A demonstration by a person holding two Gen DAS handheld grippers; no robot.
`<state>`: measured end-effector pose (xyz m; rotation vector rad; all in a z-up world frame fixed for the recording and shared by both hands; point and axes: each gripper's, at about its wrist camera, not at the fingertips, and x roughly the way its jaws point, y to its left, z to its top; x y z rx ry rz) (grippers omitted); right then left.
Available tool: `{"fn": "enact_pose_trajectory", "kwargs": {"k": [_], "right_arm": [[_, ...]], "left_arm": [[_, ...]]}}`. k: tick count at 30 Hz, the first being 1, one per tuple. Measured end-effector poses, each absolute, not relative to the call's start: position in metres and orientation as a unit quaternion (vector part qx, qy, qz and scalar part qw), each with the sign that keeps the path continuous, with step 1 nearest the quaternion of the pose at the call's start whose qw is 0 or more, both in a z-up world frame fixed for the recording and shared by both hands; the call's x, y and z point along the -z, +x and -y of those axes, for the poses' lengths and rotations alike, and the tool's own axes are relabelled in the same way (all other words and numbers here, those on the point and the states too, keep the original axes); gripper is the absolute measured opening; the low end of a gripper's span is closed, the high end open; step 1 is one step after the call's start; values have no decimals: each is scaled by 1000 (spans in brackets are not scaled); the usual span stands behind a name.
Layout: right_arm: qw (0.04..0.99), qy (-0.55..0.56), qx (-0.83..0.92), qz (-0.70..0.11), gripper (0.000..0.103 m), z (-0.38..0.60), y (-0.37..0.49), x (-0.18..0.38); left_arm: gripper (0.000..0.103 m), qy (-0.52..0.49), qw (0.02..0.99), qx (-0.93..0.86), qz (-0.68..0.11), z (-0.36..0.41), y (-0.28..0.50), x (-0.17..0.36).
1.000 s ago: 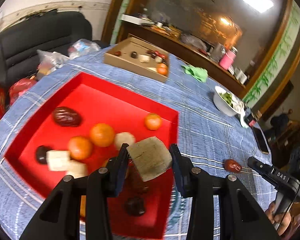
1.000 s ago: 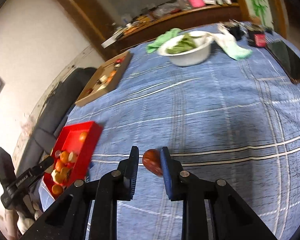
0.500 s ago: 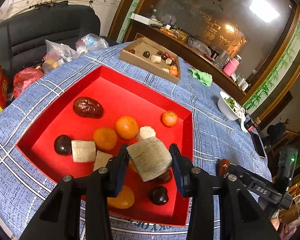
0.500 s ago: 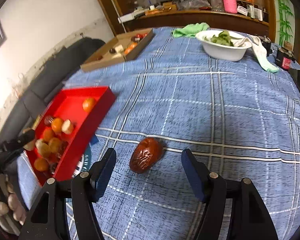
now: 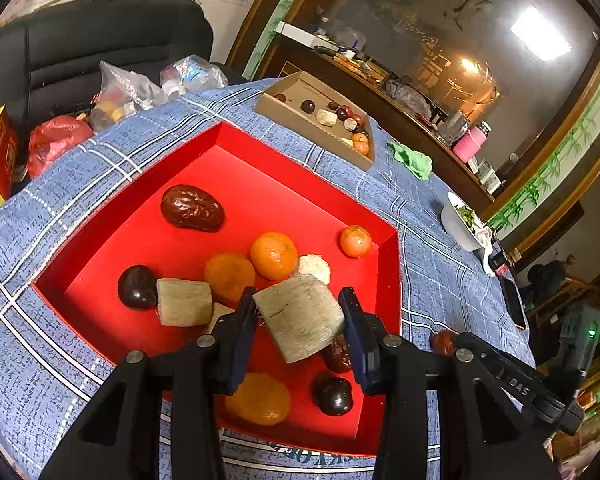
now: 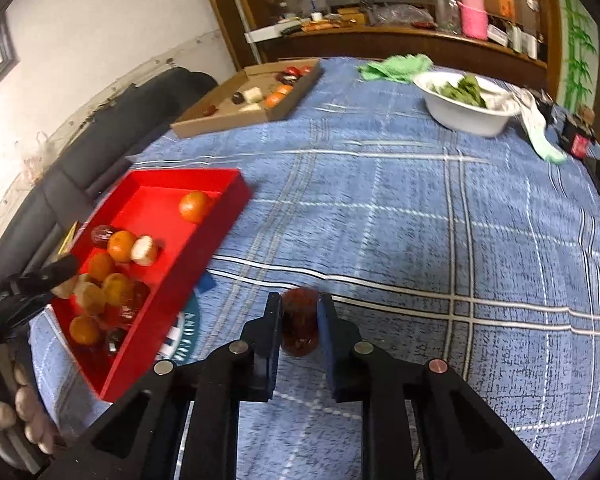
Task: Organize fruits
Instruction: 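Release the tan cube into the red tray with the left tool while the right tool drops the date there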
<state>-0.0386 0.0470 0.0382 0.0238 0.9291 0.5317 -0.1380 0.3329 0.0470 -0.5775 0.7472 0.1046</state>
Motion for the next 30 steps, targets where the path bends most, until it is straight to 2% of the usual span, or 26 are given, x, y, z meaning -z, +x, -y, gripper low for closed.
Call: {"fn": "enact_pose_trajectory", "kwargs": {"k": [3,4,5,7,8,9,13,14,15,18,24,30], "right_arm": [[862,-9,-259,-436,19,-56,-39,-42],[865,-21,-253,-434,24,-59,-38,-41],[864,-34,-246,-437,36,-63,-36,-38],[858,-35,-247,-449,52,-68,-31,-30],[857,-37,-243,-453,59,-69,-29,-26],[858,-47,-231,-456,60,-72,-29,-21],[860,-63,-220,-456,58,-71,-37,-16],[860,-64,-219,-457,41,-70,-39,-14],[860,-70,-215,-458,33,-69,-42,-13],[856,-72,-217,-464,33,-66,-45,-12],[850,-32,-251,-462,33,-73,-46,-33],[826,14,-330,-456,34,-125,-36,-61]], "left_arm": [[40,-286,887,-47,-360,-337,-138,-44],[40,-286,887,-46,-360,-338,-138,-44],[40,-285,887,-46,-359,-338,-138,-44],[40,-284,887,-48,-360,-338,-138,-43],[40,-282,887,-50,-362,-339,-138,-44],[40,-277,888,-54,-363,-339,-138,-44],[41,-257,891,-62,-369,-338,-136,-45],[48,-251,893,-64,-369,-337,-136,-46],[55,-249,893,-64,-369,-337,-134,-46],[65,-255,896,-58,-360,-339,-134,-50],[67,-287,895,-62,-335,-358,-142,-58],[72,-302,894,-83,-321,-378,-151,-62]]}}
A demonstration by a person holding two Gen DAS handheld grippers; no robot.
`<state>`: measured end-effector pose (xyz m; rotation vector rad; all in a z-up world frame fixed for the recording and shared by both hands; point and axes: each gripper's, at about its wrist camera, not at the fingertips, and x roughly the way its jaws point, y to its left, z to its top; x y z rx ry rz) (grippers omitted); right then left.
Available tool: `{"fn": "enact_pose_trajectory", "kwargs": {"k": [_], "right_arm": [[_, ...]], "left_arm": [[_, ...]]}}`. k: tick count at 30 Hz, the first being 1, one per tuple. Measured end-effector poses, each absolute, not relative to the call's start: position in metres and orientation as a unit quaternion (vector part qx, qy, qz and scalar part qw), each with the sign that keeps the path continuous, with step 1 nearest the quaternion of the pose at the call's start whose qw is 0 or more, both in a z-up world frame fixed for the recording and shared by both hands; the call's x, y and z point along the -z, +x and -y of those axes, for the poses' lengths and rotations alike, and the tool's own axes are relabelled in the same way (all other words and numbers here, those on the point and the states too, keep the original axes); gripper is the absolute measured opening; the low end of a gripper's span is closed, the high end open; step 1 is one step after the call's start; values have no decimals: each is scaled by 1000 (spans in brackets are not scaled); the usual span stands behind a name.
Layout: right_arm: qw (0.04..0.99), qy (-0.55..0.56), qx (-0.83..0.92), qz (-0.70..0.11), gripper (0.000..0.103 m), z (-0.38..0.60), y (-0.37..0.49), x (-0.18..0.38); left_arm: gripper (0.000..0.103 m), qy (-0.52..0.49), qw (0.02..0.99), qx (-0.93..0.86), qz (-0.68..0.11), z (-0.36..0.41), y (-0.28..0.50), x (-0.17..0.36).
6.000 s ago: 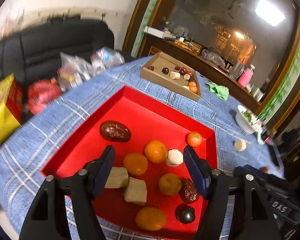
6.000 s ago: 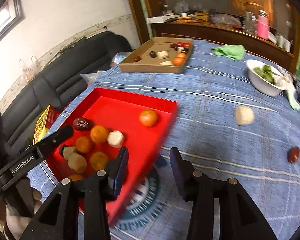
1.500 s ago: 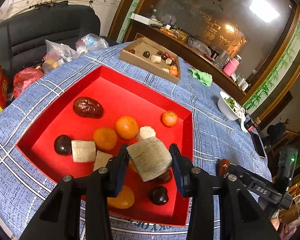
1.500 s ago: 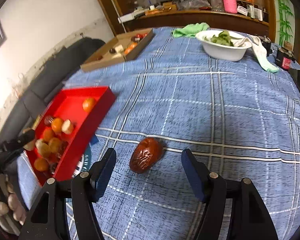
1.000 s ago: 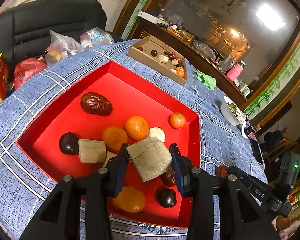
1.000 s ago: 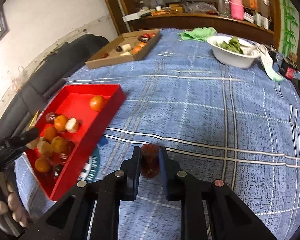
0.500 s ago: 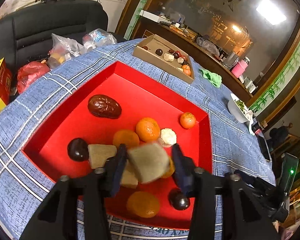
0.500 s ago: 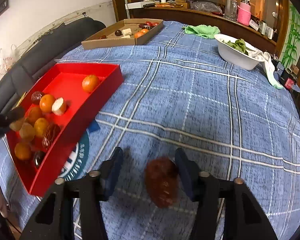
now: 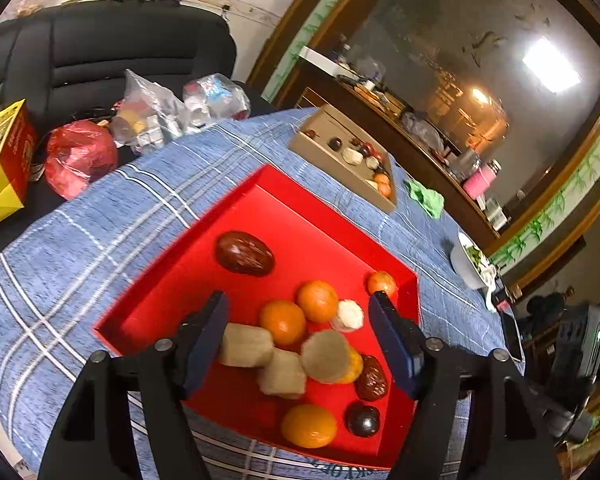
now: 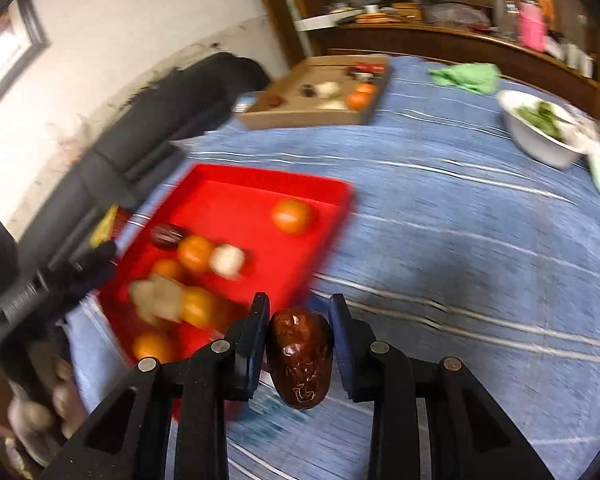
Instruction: Organize fruits
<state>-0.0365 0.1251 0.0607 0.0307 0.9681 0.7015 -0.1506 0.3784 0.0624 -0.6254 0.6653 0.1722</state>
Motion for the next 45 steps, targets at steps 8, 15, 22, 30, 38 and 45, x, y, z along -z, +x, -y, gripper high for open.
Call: {"fn": "enact_pose_trajectory", "kwargs": {"k": [8,15,22,30,38,45], "right_arm": [[826,-24,-321,-462,41,-186,-22,-43],[840,-10,-306,-449,59,-168,-26,-54],[859,-3,-294,-419,64,-140,-53,-67],[883,5,-275,-380,71,-113,-96,-73],[887,18,-276,-370,73,-78,-127,-67],[896,18,-256,-363,81,-56,-143,-64]], "left_arm": [[73,-298,892,-91,-327,-389,-154,-57],[73,-285,891,-93,-340,-387,-142,-56],[73,-248,900,-109,-341,-374,-142,-65],[93,-92,924,-252,-273,-322,-171,-105],[103,-87,929,-302,-193,-277,-209,-140],[103,-34,922,-294,-250,-238,-196,-129]]}}
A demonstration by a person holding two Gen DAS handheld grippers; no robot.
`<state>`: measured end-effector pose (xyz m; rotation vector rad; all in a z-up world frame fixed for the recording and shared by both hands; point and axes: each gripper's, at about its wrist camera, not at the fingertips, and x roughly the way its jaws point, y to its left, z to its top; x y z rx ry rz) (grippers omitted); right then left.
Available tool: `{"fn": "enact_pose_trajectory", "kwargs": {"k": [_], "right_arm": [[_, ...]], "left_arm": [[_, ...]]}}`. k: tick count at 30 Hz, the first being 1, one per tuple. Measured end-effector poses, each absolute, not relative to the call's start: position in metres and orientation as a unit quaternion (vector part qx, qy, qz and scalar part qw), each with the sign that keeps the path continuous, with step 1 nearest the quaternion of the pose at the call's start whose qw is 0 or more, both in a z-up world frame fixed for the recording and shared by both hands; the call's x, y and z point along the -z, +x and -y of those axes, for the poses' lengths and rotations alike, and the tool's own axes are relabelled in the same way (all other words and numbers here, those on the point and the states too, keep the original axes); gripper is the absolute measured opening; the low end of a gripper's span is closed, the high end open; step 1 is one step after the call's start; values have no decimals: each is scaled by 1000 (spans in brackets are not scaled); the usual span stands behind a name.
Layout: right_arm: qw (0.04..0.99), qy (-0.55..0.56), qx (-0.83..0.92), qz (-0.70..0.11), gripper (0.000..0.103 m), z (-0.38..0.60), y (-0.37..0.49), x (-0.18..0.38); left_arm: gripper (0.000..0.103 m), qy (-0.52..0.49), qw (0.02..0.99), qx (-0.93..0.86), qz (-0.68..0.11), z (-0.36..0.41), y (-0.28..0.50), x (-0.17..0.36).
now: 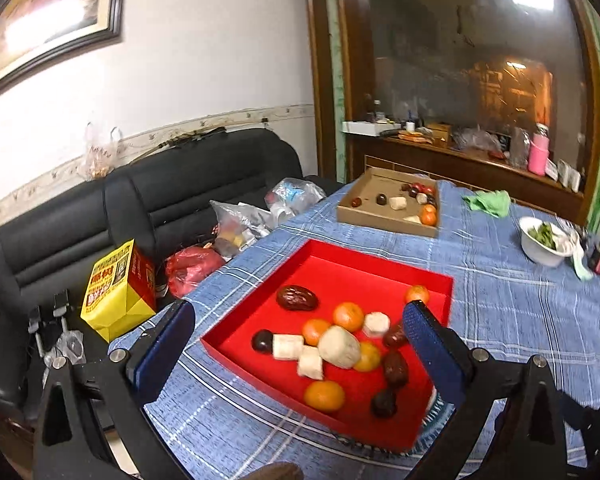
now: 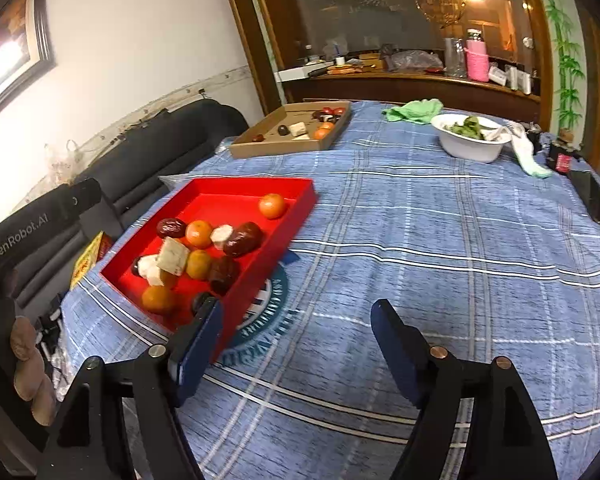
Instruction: Organize fruits
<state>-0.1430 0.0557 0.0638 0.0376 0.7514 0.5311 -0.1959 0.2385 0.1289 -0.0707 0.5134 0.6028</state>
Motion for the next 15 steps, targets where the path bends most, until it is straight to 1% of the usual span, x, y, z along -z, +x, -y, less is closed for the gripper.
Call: {"fn": "enact_pose_trajectory", "kwargs": {"k": [5,15], "right_arm": [[904,-1,-238,-356,85,-51,-148,-64],[905,-22,-226,-361,87,-57,-149,-61]], "left_arm": [[103,-7,928,-275,-253,-218,-194,-126],[103,-31,923,-233,-304,-221,-183,-106]]}}
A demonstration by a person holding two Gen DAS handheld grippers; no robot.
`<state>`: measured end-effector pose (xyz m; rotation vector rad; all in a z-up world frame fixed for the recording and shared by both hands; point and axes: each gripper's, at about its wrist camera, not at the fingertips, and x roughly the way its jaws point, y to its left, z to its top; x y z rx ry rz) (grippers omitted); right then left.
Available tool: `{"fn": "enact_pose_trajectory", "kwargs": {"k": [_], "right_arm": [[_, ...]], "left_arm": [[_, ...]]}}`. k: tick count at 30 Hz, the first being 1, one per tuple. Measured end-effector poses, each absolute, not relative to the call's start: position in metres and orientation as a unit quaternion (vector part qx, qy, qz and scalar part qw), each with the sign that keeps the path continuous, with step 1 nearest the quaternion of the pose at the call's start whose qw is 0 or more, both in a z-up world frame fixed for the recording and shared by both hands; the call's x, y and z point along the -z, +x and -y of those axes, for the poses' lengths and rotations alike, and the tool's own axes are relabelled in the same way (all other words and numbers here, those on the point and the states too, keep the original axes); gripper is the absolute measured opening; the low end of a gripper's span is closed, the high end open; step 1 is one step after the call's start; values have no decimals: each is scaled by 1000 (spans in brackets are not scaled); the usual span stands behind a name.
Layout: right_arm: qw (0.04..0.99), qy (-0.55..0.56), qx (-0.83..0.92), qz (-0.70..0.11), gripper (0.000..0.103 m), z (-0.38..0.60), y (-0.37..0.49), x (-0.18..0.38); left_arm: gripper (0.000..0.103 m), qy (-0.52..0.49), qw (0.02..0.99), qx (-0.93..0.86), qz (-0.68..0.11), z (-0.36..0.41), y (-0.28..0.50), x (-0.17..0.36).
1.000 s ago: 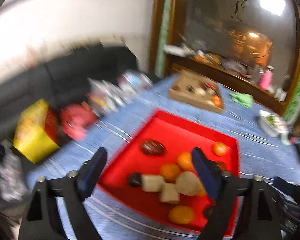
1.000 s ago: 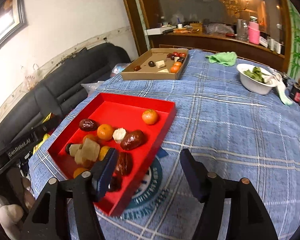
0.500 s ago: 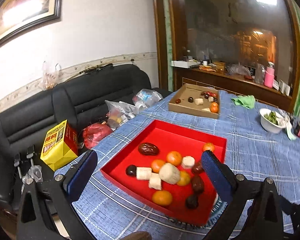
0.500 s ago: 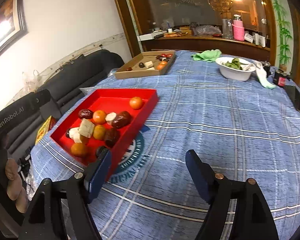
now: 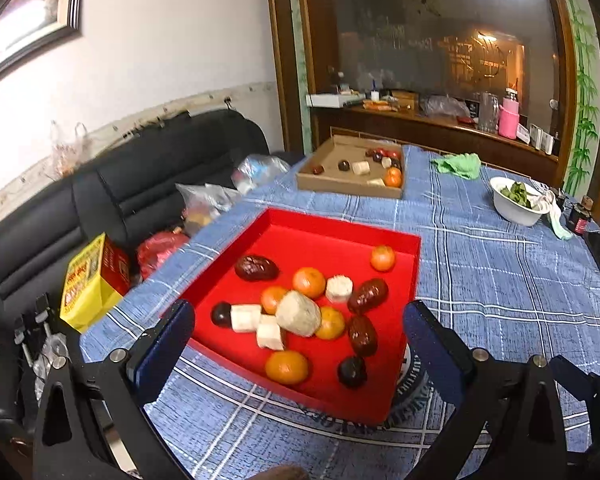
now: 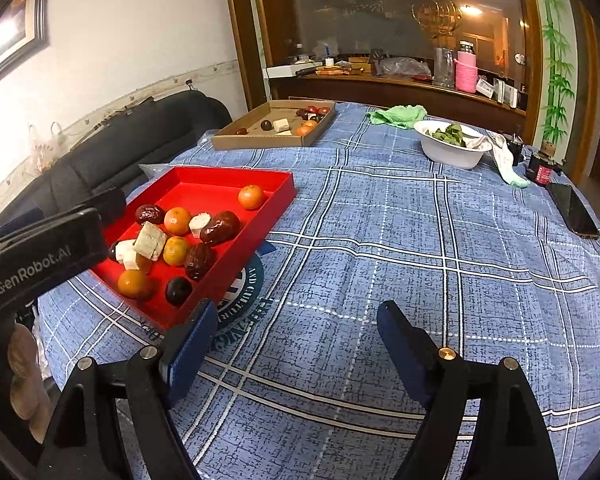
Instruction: Organize fruits
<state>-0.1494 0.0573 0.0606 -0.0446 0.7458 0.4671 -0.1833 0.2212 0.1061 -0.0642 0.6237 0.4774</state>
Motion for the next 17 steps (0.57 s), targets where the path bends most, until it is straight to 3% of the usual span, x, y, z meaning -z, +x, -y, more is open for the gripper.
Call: {"fn": "enact_pose_trajectory", "kwargs": {"k": [17], "right_arm": [[904,-67,-222,-359,88,-77,-153,-55]], "left_arm": [[103,-49,925,-205,-316,-232,-179,-94]]}}
